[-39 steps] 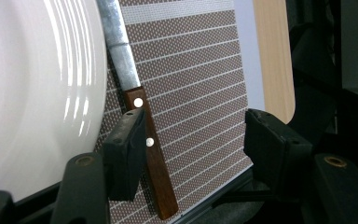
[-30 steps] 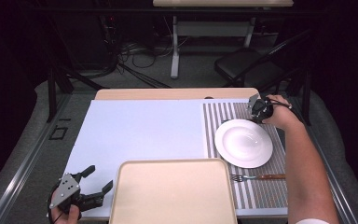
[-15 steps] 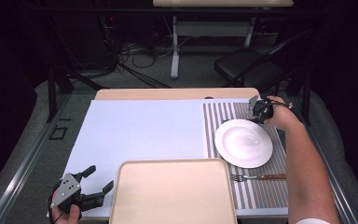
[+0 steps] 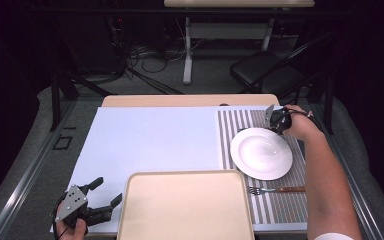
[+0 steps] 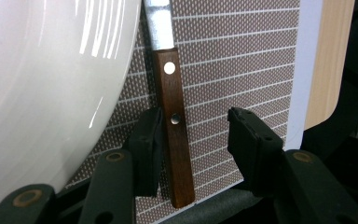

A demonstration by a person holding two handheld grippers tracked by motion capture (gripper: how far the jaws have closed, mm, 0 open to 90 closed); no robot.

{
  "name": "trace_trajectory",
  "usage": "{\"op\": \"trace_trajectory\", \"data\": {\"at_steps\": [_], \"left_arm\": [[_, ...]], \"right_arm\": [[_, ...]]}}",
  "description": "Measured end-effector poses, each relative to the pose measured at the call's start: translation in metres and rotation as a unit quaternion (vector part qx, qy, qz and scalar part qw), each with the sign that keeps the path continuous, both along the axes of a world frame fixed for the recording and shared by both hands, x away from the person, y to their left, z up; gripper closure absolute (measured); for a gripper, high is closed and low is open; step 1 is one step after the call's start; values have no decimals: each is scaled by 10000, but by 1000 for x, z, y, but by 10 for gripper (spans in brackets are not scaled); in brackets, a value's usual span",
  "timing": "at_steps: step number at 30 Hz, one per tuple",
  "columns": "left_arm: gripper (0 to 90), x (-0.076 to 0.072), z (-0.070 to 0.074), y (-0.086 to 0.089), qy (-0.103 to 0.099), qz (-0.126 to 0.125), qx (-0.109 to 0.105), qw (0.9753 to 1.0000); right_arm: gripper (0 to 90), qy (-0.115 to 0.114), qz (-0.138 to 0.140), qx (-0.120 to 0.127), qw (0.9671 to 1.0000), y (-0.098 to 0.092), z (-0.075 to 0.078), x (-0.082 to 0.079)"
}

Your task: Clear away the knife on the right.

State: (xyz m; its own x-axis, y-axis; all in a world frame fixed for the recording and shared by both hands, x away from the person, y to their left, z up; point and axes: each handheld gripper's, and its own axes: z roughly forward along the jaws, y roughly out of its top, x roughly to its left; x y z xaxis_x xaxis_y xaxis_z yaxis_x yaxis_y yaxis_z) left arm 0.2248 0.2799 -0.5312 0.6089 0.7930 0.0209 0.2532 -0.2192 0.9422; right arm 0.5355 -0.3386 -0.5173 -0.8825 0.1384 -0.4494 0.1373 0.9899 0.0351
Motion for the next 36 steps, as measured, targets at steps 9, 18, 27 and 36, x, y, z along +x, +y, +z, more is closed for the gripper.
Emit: {"op": "trace_trajectory", "data": {"at_steps": [9,18,27,36], "left_arm": [[156,0,0,0,8,9,-12,10000],[156,1,0,1,27,22,-19,10000],[156,1,-1,1,46,28,-17,10000],[156,1,-1,1,41,42,-23,10000]], "right_arm": [[546,72,40,-17,10000,1,-4,2],[544,136,2,-10,9999,0,-8,3],[545,155,36,-12,9999,2,-10,5],[566,164,55,21,9998,1,-10,5]]}}
